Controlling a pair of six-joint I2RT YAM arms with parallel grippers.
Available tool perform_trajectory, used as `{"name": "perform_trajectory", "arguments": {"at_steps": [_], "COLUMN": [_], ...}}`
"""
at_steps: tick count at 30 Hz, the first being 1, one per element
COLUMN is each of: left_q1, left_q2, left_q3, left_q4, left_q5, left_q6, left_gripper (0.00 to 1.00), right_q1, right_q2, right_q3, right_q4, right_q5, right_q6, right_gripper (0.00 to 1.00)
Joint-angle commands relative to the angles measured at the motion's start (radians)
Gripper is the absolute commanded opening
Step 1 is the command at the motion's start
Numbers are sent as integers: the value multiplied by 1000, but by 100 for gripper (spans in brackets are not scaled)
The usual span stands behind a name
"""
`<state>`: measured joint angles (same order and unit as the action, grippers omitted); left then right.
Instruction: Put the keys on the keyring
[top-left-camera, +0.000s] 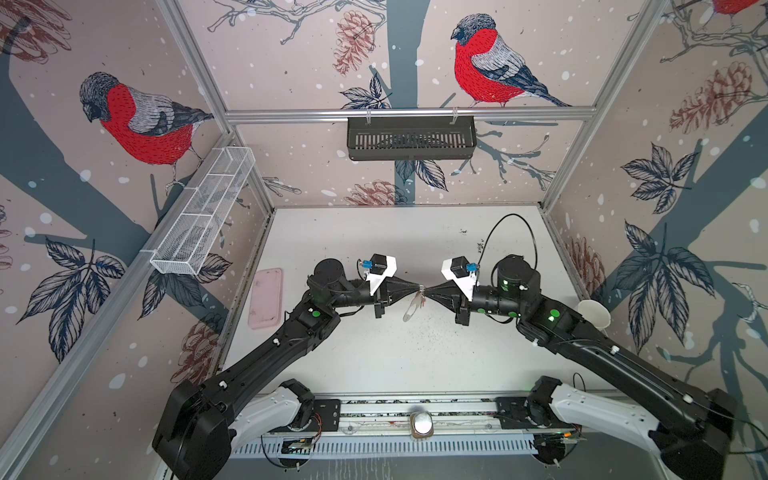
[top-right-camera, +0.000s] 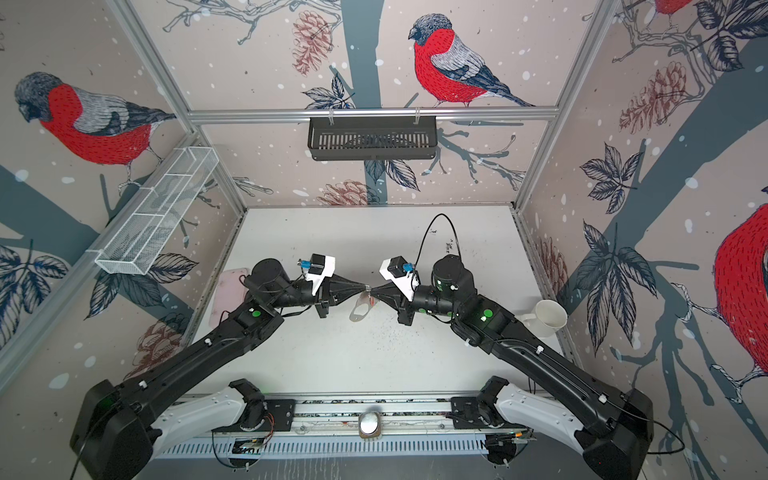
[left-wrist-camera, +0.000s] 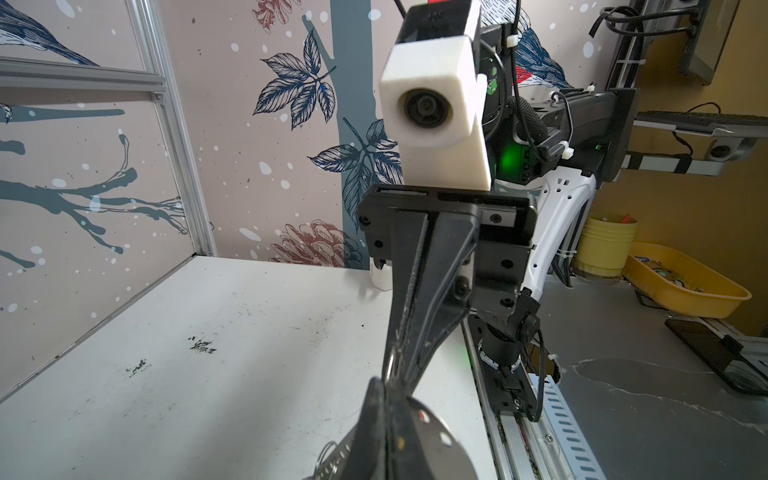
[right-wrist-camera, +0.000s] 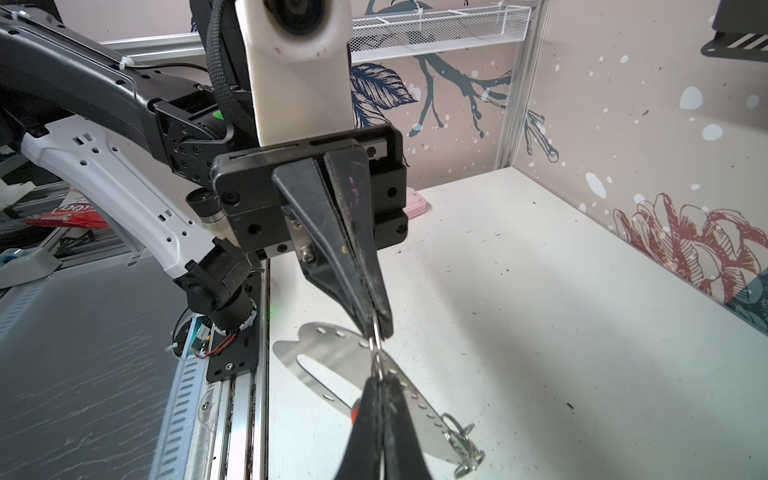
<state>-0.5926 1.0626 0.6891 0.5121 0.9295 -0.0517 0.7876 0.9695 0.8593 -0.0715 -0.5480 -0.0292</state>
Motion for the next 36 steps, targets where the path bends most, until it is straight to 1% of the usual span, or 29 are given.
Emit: {"name": "perform_trajectory", "arguments": {"at_steps": [1,10,13,17,18,20,23,25,36], "left_q1": [1,2,2,3,2,2,2,2,3], "left_q2": [-12,-19,-17,-16,-17,-18,-19,-20,-9], "left_q3": [-4,-8,-11,-15,-16,-21,-27,-34,-56], "left_q4": [108,124,127,138,142,153,165,179,254], "left_q5": [11,12,11,15,15,15,14,13,17], "left_q6": [-6,-19,-22,-30,-36,-40,-48,-56,-104], "left_gripper": [0,0,0,0,0,0,0,0,0], "right_q1": [6,10,9,10,10,10,10,10,13], "right_q2": [11,24,22,11,8,3,-3,-2,54], "right_q3": [6,12,14,10,8,7,5,5,34], "right_q4": [-19,-19,-12,7,9,17,30,32,7], "right_q5": [-29,-29,-17,8,8,4,14,9,-32], "right_q6": [-6,-11,-11,-12,-13,-14,-13,-14,-25], "right_gripper": [0,0,8,12,12,5,3,0,0]}}
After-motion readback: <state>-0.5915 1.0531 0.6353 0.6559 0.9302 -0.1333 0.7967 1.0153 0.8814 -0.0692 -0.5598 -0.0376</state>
